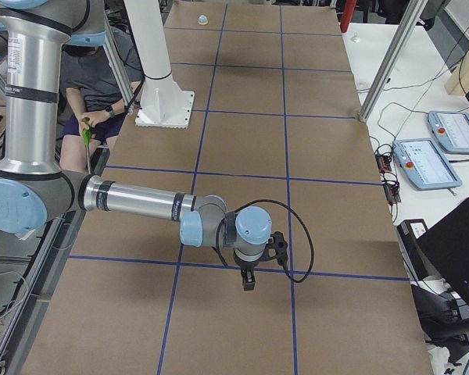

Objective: Place and press bell with both arms

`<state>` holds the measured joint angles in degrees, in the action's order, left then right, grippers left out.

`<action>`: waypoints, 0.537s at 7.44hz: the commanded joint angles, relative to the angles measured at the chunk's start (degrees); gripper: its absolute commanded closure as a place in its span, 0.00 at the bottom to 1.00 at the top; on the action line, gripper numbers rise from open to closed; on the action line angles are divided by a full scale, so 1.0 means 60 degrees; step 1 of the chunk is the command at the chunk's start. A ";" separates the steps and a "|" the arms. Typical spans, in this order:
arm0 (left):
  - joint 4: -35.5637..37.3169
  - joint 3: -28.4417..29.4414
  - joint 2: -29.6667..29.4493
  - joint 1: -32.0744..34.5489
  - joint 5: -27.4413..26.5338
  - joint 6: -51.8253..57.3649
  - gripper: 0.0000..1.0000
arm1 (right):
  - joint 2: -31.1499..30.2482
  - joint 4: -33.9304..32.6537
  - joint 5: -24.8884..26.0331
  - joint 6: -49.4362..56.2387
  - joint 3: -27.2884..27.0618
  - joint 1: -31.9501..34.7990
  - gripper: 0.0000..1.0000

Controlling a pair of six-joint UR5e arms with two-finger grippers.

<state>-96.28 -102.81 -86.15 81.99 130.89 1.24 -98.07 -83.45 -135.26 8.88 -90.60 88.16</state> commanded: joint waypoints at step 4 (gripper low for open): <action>-0.1715 0.0040 0.2794 -0.1301 0.0026 -0.1700 0.00 | -0.0120 0.0417 -0.0015 0.0014 0.0012 0.0000 0.00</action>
<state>-102.69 -102.57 -74.43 74.94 130.93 -8.06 -98.55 -81.31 -135.35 8.96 -90.58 88.15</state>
